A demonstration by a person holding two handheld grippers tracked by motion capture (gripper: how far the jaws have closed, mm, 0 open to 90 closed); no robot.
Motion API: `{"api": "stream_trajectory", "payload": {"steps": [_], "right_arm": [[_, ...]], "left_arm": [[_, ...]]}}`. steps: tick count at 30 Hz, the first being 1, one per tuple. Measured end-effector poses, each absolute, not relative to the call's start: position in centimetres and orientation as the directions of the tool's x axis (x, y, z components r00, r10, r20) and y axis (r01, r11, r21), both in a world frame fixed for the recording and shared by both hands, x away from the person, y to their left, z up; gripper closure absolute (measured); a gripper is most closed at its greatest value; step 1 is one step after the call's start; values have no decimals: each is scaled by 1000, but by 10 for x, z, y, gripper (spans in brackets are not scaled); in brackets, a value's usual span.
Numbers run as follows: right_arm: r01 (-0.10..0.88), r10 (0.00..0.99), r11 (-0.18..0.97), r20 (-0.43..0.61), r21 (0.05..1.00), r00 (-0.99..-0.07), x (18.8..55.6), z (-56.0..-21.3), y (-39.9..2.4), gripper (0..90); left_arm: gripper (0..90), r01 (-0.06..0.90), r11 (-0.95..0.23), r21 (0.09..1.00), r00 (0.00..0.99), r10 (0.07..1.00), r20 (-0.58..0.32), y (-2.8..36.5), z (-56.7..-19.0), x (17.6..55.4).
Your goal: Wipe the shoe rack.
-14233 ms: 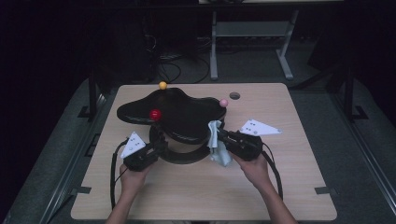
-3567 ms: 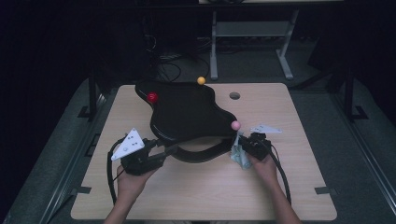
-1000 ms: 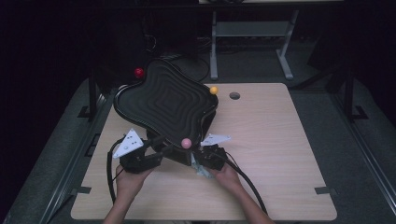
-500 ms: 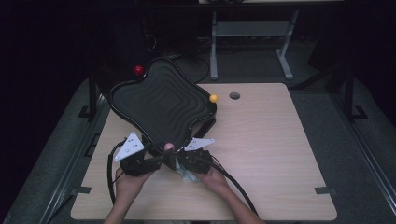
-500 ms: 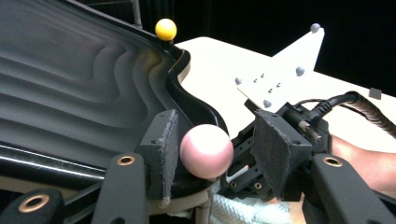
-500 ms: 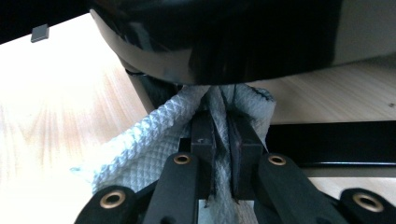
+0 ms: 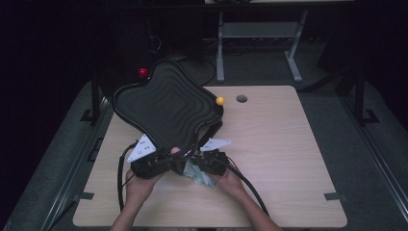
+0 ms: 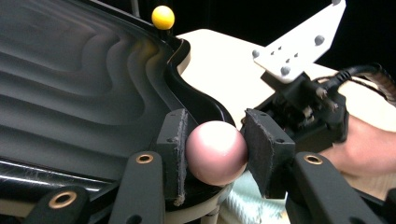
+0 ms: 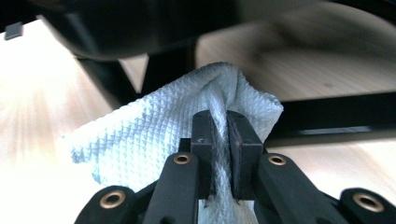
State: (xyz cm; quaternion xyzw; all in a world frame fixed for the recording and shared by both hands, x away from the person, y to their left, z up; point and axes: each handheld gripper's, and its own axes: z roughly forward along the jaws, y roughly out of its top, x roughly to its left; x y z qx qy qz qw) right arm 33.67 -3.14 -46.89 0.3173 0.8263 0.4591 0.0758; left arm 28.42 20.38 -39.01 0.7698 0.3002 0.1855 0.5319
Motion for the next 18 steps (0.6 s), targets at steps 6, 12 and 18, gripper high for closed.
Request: {"api": "stream_trajectory", "payload": {"steps": [6,12,18], "right_arm": [[485,659,342,163,804,-735,342,-469,-71,820],[508,722,308,150,804,-675,345,-468,-114,820],[529,784,273,133,803,-606,343,-465,-163,819]], "left_arm": [[607,255,-268,929,769,639,-27,197,-390,285],[607,248,-286,926,788,616,-21,186,-389,286],[607,235,-296,926,804,594,-14,171,-389,286]]}}
